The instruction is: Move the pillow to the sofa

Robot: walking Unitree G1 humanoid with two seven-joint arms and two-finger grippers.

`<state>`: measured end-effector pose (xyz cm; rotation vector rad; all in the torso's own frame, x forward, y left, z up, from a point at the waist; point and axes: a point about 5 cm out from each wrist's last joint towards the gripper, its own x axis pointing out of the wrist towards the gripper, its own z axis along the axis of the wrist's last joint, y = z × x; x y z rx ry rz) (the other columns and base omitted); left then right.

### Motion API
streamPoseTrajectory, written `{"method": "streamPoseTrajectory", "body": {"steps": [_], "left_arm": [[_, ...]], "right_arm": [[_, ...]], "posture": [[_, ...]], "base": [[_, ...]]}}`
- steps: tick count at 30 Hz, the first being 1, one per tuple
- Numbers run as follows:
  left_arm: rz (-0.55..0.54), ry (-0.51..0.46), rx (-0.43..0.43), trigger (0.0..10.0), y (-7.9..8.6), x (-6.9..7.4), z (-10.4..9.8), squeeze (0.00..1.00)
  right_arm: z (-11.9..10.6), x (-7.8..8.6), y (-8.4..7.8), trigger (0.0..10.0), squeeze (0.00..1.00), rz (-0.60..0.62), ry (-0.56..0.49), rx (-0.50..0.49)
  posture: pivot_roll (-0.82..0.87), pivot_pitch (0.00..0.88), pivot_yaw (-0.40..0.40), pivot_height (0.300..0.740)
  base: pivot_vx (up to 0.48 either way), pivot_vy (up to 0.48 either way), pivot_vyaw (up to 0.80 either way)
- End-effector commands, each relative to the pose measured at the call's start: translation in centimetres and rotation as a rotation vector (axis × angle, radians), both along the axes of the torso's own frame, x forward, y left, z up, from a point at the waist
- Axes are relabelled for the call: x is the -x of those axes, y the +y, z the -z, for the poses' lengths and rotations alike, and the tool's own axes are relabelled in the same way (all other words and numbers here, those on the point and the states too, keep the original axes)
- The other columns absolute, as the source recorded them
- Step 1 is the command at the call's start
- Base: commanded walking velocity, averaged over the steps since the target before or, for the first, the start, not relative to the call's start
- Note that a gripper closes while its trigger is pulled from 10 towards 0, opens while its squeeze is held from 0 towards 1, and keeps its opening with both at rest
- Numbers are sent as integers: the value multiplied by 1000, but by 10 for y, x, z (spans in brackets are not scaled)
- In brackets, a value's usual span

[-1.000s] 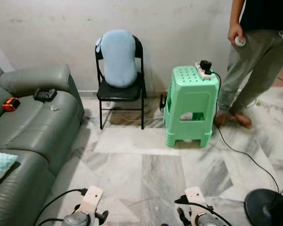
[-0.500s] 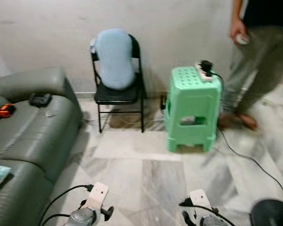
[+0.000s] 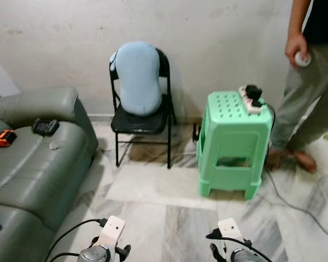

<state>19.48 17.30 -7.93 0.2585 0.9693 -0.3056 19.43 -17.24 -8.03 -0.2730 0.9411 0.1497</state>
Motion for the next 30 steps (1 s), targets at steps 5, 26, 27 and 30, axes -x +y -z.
{"method": "streamPoseTrajectory", "body": {"steps": [5, 26, 27, 30], "left_arm": [[-16, -1, -105, 10000, 23, 1, -2, 0], [-3, 34, -124, 10000, 38, 8, -1, 0], [1, 34, -126, 10000, 38, 8, -1, 0], [0, 34, -118, 10000, 36, 7, -1, 0]], "right_arm": [[1, -1, 19, 10000, 0, -15, -4, -39], [4, 7, 30, 10000, 0, 107, 2, -122], [5, 7, 30, 10000, 0, 107, 3, -125], [4, 6, 31, 10000, 0, 93, 2, -133]], "posture": [[-169, 30, 96, 740], [-78, 43, 139, 740], [-70, 42, 143, 740], [-70, 42, 143, 740]], "base": [[0, 0, 0], [0, 0, 0], [0, 0, 0], [0, 0, 0]]}}
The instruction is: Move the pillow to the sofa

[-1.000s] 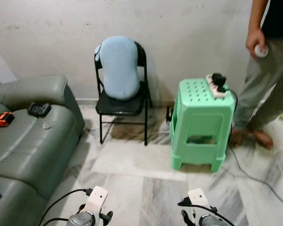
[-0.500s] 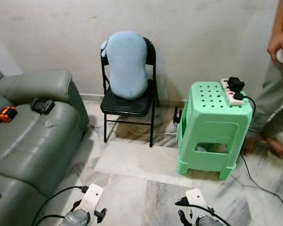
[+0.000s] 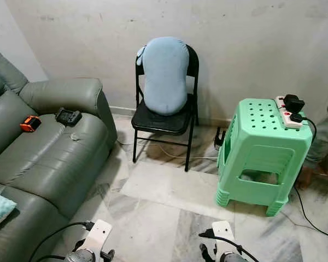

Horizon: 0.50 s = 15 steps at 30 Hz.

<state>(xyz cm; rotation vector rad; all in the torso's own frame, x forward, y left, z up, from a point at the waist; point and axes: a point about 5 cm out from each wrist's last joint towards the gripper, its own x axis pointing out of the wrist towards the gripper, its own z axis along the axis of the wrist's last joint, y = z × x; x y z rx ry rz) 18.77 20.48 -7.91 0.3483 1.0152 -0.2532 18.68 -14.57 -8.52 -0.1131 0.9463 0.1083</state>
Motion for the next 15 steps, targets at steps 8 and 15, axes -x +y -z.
{"method": "streamPoseTrajectory", "body": {"steps": [8, 15], "left_arm": [[12, 15, -3, 10000, -3, 1, 1, 0], [58, 38, 2, 10000, -2, 4, 2, 0]], "right_arm": [[0, -1, 2, 10000, 0, -12, 6, -4], [0, 0, 6, 10000, 0, 1, 6, -20]], "posture": [[-70, 37, 139, 740], [-37, 50, 181, 740]], "base": [[0, 0, -295], [0, 0, -321]]}}
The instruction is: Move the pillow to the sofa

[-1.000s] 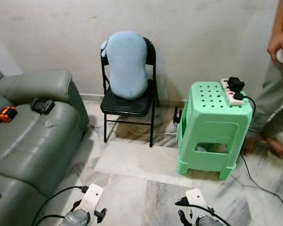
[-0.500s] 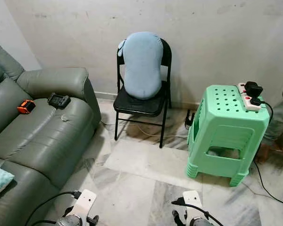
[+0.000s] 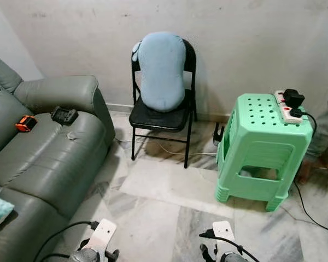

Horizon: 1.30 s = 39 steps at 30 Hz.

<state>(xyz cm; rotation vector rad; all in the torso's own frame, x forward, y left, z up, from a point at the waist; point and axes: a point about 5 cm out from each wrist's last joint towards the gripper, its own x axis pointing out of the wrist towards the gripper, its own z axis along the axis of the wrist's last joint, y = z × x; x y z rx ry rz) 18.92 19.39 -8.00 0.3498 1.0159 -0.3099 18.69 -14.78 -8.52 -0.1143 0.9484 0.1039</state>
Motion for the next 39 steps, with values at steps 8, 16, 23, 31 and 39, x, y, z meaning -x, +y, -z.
{"method": "streamPoseTrajectory", "body": {"steps": [8, 16, 23, 31, 39], "left_arm": [[36, 30, -54, 10000, 16, 7, 1, 0], [-39, 10, -11, 10000, 2, 6, 3, 0], [-97, 10, 45, 10000, -11, 7, 5, 0], [-129, 14, 54, 10000, -17, 9, 7, 0], [-155, 12, 61, 10000, -16, 11, 8, 0]], "right_arm": [[1, 1, 9, 10000, 0, 14, 7, -29], [-1, -3, -8, 10000, 0, -80, 6, 50], [-3, -5, -22, 10000, 0, -170, 8, 116], [-4, -5, -28, 10000, 0, -227, 10, 139], [-4, -4, -26, 10000, 0, -259, 6, 130]], "posture": [[-32, 49, 199, 740], [-92, 47, 83, 740], [-134, 46, -8, 740], [-137, 39, -43, 740], [-126, 37, -33, 740]], "base": [[0, 0, 0], [0, 0, 0], [0, 0, 0], [0, 0, 0], [0, 0, 0]]}}
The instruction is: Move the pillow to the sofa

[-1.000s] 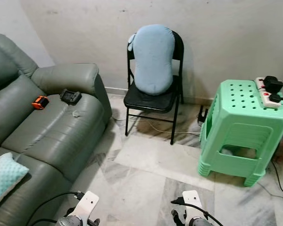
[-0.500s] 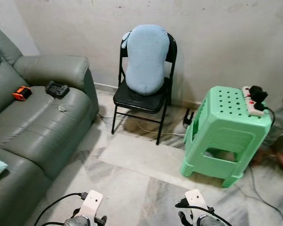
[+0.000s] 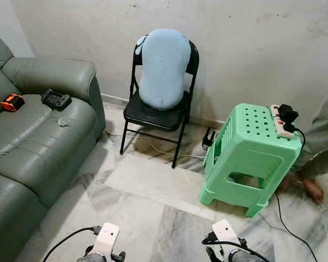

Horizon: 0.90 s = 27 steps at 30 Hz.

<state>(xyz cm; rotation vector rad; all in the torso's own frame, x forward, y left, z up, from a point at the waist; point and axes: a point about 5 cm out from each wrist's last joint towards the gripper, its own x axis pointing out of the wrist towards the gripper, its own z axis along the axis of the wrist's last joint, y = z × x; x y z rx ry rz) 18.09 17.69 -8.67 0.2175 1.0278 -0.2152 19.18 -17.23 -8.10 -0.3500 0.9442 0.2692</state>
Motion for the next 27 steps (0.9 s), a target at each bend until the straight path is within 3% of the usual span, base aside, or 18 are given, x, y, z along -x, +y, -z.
{"method": "streamPoseTrajectory", "body": {"steps": [1, 9, 22, 27], "left_arm": [[-12, 9, -4, 10000, 1, 3, 1, 0], [12, 10, -16, 10000, 2, 4, 2, 0], [47, 18, -27, 10000, 4, 6, 2, 0], [53, 18, -28, 10000, 4, 6, 2, 0]], "right_arm": [[0, 1, -1, 10000, 0, -24, 0, 2], [1, 2, 1, 10000, 0, -53, 1, 2], [2, 5, 2, 10000, 0, -51, 7, 8], [2, 5, 3, 10000, 0, -56, 6, 6]], "posture": [[-125, 36, -31, 740], [-125, 39, -18, 740], [-134, 36, -1, 740], [-138, 33, 6, 740]], "base": [[0, 0, 0], [0, 0, 386], [0, 0, 0], [295, 0, 0]]}}
